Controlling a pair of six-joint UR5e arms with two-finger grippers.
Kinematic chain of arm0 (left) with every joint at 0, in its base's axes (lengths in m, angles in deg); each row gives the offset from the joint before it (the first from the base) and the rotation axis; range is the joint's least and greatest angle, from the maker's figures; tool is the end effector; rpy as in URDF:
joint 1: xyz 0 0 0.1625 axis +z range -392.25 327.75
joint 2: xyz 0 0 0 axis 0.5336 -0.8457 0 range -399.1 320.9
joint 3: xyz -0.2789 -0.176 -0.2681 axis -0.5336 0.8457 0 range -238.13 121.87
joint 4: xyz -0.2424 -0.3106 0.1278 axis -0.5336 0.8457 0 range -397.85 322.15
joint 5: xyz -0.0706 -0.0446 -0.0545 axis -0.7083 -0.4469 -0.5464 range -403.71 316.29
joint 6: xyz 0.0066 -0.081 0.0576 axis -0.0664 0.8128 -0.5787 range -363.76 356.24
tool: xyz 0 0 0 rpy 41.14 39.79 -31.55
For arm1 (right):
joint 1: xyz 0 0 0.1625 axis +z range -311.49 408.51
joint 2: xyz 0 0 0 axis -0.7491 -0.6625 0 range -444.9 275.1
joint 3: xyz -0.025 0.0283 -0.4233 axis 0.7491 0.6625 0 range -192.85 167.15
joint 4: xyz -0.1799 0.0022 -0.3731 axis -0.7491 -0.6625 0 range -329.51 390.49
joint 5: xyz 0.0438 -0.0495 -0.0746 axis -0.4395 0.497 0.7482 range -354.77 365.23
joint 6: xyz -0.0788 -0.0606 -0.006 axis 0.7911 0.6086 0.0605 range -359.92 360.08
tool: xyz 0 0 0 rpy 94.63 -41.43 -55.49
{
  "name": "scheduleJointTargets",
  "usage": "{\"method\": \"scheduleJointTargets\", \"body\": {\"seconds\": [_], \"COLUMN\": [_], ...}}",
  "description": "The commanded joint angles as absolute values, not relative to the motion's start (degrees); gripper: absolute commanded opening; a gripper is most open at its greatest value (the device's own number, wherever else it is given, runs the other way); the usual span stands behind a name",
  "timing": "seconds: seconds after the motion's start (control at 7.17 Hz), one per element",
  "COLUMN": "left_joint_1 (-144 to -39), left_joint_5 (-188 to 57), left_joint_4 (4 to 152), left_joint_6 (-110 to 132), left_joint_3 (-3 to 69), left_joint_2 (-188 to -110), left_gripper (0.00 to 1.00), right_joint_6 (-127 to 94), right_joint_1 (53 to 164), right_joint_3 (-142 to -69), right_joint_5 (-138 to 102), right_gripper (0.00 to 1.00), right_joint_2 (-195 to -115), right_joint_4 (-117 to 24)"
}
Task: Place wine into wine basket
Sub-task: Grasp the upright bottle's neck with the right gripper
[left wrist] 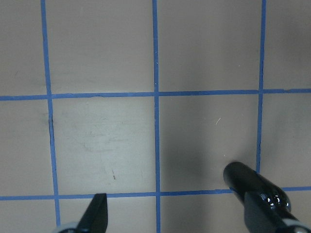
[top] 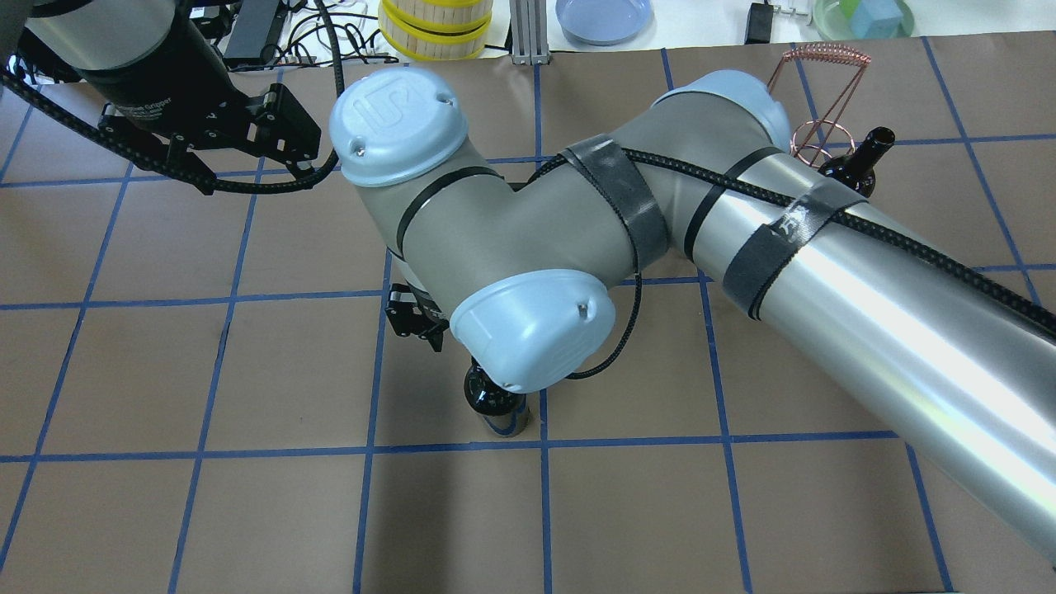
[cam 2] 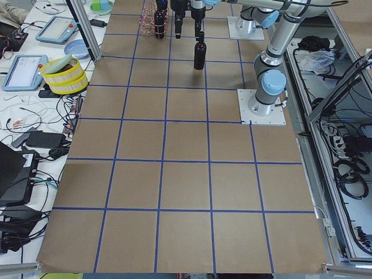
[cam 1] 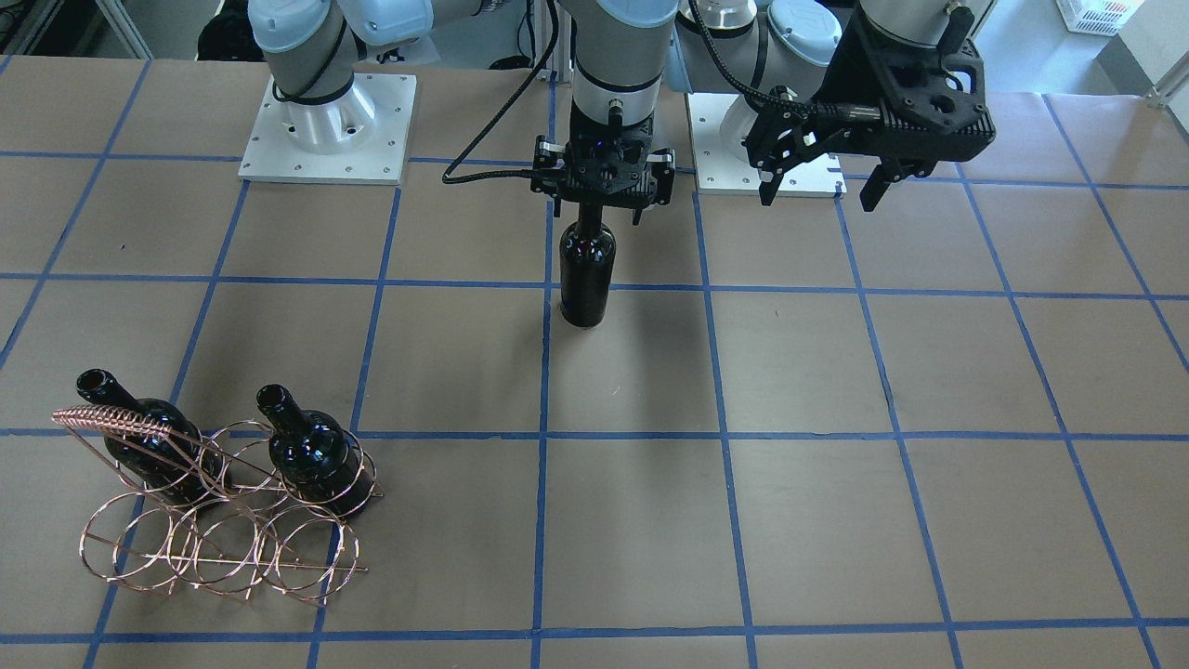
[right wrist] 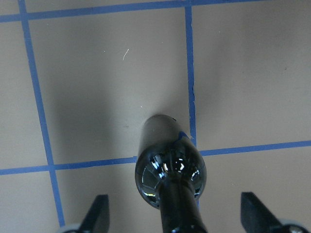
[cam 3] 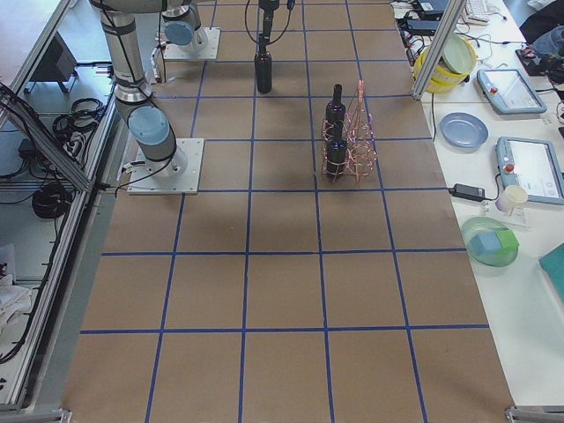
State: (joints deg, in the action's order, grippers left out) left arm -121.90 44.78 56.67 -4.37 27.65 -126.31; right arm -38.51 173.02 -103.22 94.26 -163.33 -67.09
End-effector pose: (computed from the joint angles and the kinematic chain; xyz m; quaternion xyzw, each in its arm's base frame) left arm -0.1332 -0.4733 0.5398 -0.0026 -0.9997 0.0218 0.0130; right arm 0.4289 -0.3856 0.3908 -0.0359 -0.9986 -0.0356 0.0159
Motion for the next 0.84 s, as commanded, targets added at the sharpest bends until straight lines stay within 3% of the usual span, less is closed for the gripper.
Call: {"method": "scheduleJointTargets", "body": {"seconds": [0.0, 0.14, 0.28, 0.56, 0.7], "left_joint_1": [-121.99, -121.99, -121.9, -121.9, -121.9], "left_joint_5": [44.8, 44.8, 44.8, 44.8, 44.71], "left_joint_4": [56.72, 56.72, 56.8, 56.8, 56.8], "left_joint_6": [-4.37, -4.37, -4.37, -4.37, -4.37], "left_joint_3": [27.65, 27.65, 27.65, 27.74, 27.74], "left_joint_2": [-126.29, -126.29, -126.29, -126.29, -126.29], "left_gripper": [1.0, 1.0, 1.0, 1.0, 1.0], "right_joint_6": [-38.59, -38.5, -38.42, -39.55, -40.78], "right_joint_1": [173.05, 173.05, 173.05, 173.05, 173.05], "right_joint_3": [-104.52, -104.61, -104.69, -104.69, -104.69], "right_joint_5": [93.83, 93.56, 93.47, 93.3, 93.21], "right_gripper": [0.96, 0.95, 0.82, 0.35, 0.19], "right_joint_2": [-163.65, -163.65, -163.65, -163.65, -163.65], "right_joint_4": [-66.81, -66.9, -66.72, -66.55, -66.72]}}
